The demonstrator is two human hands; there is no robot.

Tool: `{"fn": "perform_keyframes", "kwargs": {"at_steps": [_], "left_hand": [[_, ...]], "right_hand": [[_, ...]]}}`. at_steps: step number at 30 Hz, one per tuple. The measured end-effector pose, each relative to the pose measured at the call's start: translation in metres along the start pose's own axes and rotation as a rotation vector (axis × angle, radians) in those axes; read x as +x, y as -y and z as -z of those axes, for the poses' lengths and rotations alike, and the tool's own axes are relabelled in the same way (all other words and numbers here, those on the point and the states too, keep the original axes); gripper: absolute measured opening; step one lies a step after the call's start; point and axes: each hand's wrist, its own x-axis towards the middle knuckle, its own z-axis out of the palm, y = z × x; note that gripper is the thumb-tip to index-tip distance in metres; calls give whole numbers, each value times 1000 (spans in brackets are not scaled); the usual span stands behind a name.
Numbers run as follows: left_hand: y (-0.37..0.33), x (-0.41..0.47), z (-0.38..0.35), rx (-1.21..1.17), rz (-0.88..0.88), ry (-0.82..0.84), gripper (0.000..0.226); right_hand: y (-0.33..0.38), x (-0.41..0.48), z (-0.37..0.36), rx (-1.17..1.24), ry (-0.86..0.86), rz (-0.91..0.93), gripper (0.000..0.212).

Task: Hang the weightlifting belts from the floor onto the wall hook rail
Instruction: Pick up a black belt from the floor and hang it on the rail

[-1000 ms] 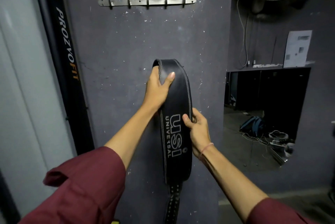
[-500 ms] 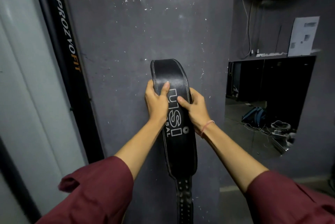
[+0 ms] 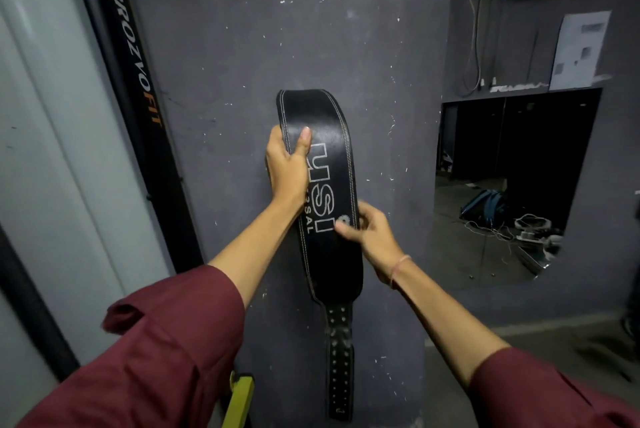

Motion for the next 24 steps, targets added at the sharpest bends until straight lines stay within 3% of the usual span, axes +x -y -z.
{"fn": "perform_keyframes", "kwargs": {"at_steps": [4,8,10,16,21,24], "left_hand": [[-10,10,-2,78,38,0,25],[-22,12,4,138,96,55,23],[-11,-8,7,214,66,84,29],[31,-95,7,232,-4,79,18],[81,-137,26,308,261,285,67],[83,-150,26,166,287,319,47]], "right_hand": [[43,29,-18,-9,-60,95,36],[52,36,-24,24,-149,139,35],[57,39,-27,60,-175,157,32],[84,61,-31,174,-241,181,22],[88,72,-22,219,-292,162,20],[90,72,-20,211,-289,168,21]]}}
